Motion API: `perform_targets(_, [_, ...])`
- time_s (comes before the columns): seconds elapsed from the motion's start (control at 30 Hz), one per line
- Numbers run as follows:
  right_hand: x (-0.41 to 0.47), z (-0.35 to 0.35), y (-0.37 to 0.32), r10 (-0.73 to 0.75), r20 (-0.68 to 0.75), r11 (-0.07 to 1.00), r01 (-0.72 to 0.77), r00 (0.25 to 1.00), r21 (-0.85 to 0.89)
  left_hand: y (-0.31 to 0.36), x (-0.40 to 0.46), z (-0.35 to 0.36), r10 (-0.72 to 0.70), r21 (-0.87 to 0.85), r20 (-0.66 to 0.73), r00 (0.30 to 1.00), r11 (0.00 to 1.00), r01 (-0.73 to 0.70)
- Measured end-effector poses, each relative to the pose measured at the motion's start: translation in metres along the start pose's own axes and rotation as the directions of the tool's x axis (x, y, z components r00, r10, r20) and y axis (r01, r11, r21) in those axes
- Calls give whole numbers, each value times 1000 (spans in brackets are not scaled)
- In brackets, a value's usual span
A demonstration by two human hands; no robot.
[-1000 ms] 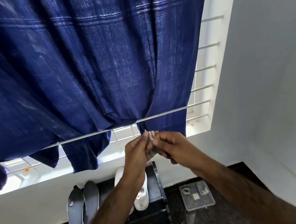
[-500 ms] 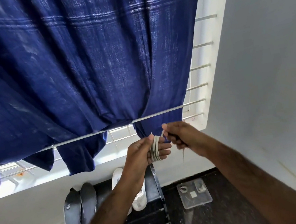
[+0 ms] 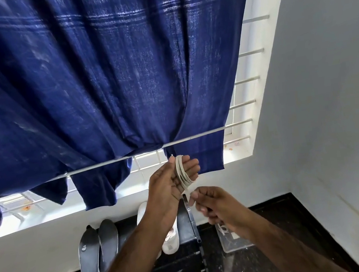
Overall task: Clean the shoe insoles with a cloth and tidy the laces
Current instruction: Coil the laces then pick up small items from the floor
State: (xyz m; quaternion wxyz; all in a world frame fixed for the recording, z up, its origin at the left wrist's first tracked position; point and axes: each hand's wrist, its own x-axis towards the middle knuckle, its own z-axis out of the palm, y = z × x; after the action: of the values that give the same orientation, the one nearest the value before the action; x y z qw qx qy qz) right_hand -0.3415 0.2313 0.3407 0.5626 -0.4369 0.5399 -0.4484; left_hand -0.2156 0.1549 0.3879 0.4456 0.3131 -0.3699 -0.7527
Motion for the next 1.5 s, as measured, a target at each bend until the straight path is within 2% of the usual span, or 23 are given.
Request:
perform_targets(0.1, [13, -23, -10, -40, -62, 999, 38, 997, -37, -4, -2, 0, 1, 69, 30, 1000, 998, -3])
perform_targets(0.3, [29, -41, -45, -302, -143, 904, 235, 942, -358, -7, 1, 1, -17, 84, 48, 999, 996, 13])
perform_targets(0.4, [30, -39, -48, -349, -156, 892, 276, 924, -359, -6, 1, -2, 15, 193, 58, 998, 981, -26])
perform_targets(0.53, [28, -30, -50, -369, -204, 893, 285, 907, -350, -8, -2, -10, 82, 397, 121, 989, 909, -124])
perform_targets(0.63, [30, -27, -53, -376, -247, 888, 271, 893, -373, -11, -3, -14, 64, 446, 154, 986, 886, -127])
perform_targets(0.67, [29, -24, -53, -399, -250, 863, 268, 882, -428, -13, -4, -15, 64, 444, 148, 987, 888, -124])
perform_targets(0.73, [26, -15, -50, -522, -229, 727, 287, 822, -624, -15, -4, -16, 99, 441, 94, 991, 888, -131])
perform_targets(0.8, [23, -4, -41, -691, -143, 488, 312, 708, -815, -18, -2, -18, 156, 463, 30, 987, 873, -153])
perform_targets(0.83, [23, 2, -34, -745, -108, 392, 302, 658, -869, -20, -1, -20, 171, 461, 15, 985, 873, -159])
perform_targets(0.87, [23, 7, -27, -774, -102, 348, 285, 624, -893, -22, 0, -22, 173, 444, 2, 985, 882, -156])
perform_targets(0.97, [19, 21, -12, -799, -175, 398, 287, 575, -871, -24, -1, -28, 134, 355, -55, 989, 929, -106])
perform_targets(1.03, [13, 30, -7, -755, -301, 548, 309, 582, -777, -27, -1, -31, 109, 313, -78, 991, 946, -80])
perform_targets(1.1, [9, 38, -5, -609, -484, 766, 309, 628, -563, -29, -3, -35, 78, 274, -75, 994, 960, -55])
perform_targets(1.17, [8, 43, -1, -489, -595, 869, 303, 638, -390, -32, -5, -37, 52, 235, -65, 997, 971, -35])
perform_targets(1.23, [7, 48, 7, -483, -648, 875, 295, 590, -384, -36, -9, -38, 27, 192, -44, 999, 981, -18])
perform_targets(1.33, [2, 58, 22, -531, -660, 842, 241, 532, -483, -47, -15, -39, 7, 149, -29, 1000, 989, -3])
perform_targets(1.5, [-15, 65, 46, -550, -617, 771, 57, 564, -635, -69, -25, -34, -47, 105, -47, 998, 993, 52])
